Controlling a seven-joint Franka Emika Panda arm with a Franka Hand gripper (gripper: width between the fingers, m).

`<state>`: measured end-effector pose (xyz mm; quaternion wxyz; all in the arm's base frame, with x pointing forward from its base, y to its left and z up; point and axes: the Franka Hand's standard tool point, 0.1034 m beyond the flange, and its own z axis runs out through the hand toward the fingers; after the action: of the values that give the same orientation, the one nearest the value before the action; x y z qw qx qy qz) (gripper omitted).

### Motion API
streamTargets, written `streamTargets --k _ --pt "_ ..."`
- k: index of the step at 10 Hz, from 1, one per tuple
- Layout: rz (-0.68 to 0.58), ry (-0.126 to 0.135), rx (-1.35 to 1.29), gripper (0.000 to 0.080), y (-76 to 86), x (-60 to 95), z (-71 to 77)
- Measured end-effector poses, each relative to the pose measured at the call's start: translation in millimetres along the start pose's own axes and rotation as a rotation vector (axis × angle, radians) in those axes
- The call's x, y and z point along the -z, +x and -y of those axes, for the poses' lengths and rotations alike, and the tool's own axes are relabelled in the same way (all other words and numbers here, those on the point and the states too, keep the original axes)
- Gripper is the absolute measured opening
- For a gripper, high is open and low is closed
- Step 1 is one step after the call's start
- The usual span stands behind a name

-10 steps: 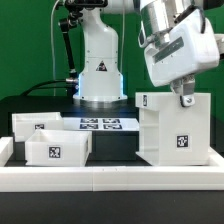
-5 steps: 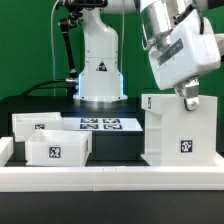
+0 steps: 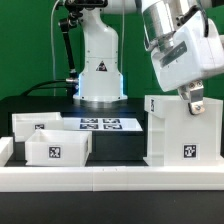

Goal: Assemble drawer

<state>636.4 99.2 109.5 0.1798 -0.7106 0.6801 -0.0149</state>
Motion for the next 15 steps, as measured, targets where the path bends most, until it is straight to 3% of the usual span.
streamTargets --k 2,3,4,5,6,7,10,11,14,15 --pt "0.0 -0.001 0.008 0.0045 -0.2 0.0 -0.4" --pt "0.0 -0.001 0.01 0.0231 -0.3 -0.2 -0.6" --pt "0.0 -0.002 0.011 0.0367 -0.4 -0.3 -0.6" --pt "0.003 -0.005 0.051 0.0367 -1.1 0.9 -0.8" --pt "0.013 -0.014 0.117 0.0549 -3.3 6.7 -0.5" --pt "0.032 -0.037 0.189 0.0618 -5.3 14.5 -2.3" --pt "0.08 -0.072 0.382 0.0648 -14.5 43.7 -7.7" --pt "0.105 -0.103 0.434 0.0648 -19.5 49.6 -13.7" --pt "0.101 -0.102 0.445 0.0649 -20.3 51.0 -19.1" --pt "0.103 -0.116 0.483 0.0649 -20.0 51.0 -21.2"
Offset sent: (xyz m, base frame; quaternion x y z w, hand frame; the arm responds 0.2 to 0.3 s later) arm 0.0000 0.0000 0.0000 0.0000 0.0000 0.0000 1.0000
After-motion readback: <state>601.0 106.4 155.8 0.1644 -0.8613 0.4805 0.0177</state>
